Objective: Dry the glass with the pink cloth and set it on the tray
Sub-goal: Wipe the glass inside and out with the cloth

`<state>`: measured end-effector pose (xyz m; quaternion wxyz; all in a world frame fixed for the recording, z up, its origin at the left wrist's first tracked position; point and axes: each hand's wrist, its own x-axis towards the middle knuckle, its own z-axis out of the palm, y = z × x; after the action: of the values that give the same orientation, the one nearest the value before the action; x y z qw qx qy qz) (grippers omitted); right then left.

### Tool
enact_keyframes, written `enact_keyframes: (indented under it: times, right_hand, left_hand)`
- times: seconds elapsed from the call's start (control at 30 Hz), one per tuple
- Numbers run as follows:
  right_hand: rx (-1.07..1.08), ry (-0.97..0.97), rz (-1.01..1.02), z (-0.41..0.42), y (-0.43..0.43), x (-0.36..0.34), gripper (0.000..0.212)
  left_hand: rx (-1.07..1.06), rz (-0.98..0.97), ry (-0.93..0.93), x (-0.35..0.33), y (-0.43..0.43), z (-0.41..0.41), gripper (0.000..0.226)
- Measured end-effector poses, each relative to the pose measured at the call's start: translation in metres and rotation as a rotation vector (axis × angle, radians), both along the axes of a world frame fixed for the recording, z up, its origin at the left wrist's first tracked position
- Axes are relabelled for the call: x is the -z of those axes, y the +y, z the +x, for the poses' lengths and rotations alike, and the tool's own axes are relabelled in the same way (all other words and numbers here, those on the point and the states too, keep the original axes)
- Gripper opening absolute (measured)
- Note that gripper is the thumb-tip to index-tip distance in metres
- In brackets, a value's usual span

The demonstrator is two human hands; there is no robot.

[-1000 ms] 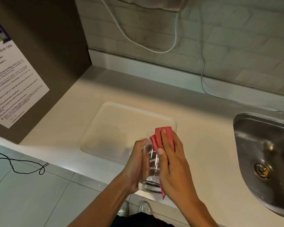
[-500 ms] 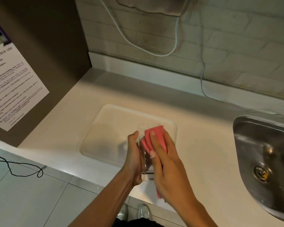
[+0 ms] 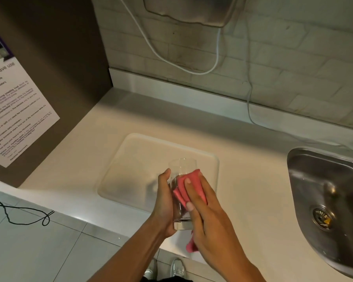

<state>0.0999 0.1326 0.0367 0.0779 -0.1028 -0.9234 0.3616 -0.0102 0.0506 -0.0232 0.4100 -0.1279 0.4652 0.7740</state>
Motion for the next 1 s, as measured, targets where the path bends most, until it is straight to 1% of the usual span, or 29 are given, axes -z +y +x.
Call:
enact_keyframes:
  times: [0.13,0.23,0.3,0.4,0.5,0.57,0.63,0.7,0.8,0.9,0.93,1.0]
  right_hand:
    - [0.112,0.010,-0.006,-0.027,0.018,-0.016,0.050]
    - [0.040,0.018,0.061,-0.020,0.002,-0.017,0.052]
    - [-0.006,-0.003,0.068,-0.005,-0.009,-0.011,0.054]
    - [0.044,0.029,-0.018,-0.008,-0.002,-0.013,0.052]
    - [0.129,0.041,0.024,-0.029,0.012,-0.023,0.052]
    - [0.114,0.055,0.089,-0.031,0.007,-0.025,0.054]
    - [0.057,0.049,0.133,-0.017,-0.002,-0.019,0.056]
    - [0.001,0.032,0.120,0.002,-0.010,-0.010,0.057]
    - [0.035,0.008,0.076,0.000,-0.002,-0.008,0.058]
    - [0.127,0.024,0.022,-0.024,0.010,-0.020,0.052]
    - [0.124,0.028,0.035,-0.027,0.008,-0.024,0.053]
    - [0.052,0.035,0.080,-0.021,-0.001,-0.024,0.056]
  left_hand:
    - [0.071,0.061,-0.004,-0.008,0.006,0.008,0.084]
    - [0.031,0.066,0.007,-0.009,0.003,-0.003,0.089]
    - [0.037,0.080,0.048,-0.006,-0.001,-0.008,0.086]
    - [0.064,0.052,0.062,-0.006,-0.001,0.001,0.085]
    - [0.076,0.067,0.054,-0.008,0.006,0.014,0.075]
    - [0.066,0.064,0.049,-0.009,0.007,0.015,0.069]
    - [0.039,0.067,0.041,-0.004,0.004,0.011,0.071]
    - [0.019,0.081,0.033,0.000,-0.001,0.008,0.077]
    - [0.031,0.072,0.016,0.002,0.000,0.011,0.082]
    - [0.054,0.078,0.001,-0.004,0.004,0.016,0.077]
    - [0.047,0.082,-0.005,-0.007,0.003,0.013,0.077]
    - [0.034,0.106,0.011,-0.009,0.000,0.003,0.081]
